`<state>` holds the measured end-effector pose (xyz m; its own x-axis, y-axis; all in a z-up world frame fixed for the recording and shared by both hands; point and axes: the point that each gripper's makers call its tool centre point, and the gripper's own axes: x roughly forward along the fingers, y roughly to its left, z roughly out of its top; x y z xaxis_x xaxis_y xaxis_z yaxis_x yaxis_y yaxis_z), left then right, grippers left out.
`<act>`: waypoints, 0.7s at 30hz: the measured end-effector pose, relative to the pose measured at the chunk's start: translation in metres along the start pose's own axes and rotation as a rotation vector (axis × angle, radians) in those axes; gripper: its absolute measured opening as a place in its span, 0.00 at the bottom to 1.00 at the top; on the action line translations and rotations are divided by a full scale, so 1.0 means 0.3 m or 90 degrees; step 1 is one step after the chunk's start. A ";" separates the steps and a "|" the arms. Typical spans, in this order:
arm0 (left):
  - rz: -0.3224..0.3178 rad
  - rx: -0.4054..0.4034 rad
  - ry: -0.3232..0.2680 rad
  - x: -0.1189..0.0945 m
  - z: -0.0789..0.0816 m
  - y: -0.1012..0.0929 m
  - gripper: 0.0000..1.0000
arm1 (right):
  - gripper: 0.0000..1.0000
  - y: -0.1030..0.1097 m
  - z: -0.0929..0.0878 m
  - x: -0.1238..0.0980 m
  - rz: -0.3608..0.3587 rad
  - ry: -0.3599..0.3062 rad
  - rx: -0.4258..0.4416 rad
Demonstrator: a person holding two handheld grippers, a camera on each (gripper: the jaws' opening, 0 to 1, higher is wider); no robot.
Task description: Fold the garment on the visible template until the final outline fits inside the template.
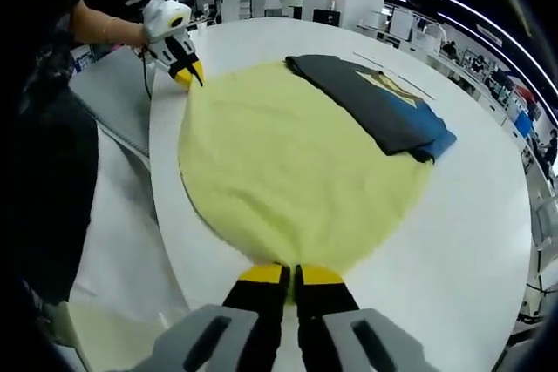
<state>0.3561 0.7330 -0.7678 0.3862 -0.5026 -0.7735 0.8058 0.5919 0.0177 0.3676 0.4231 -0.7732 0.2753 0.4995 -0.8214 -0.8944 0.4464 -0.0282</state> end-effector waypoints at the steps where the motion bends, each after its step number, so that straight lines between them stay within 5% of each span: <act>1: 0.000 -0.001 -0.001 -0.008 0.000 -0.001 0.02 | 0.00 0.003 0.000 -0.003 0.003 0.001 0.000; 21: -0.044 -0.023 0.018 -0.125 -0.070 -0.107 0.02 | 0.00 0.153 -0.011 -0.084 0.110 0.010 0.026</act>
<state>0.3063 0.7461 -0.7529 0.3165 -0.5249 -0.7901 0.8131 0.5791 -0.0590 0.3185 0.4286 -0.7555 0.1133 0.5599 -0.8208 -0.9127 0.3851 0.1368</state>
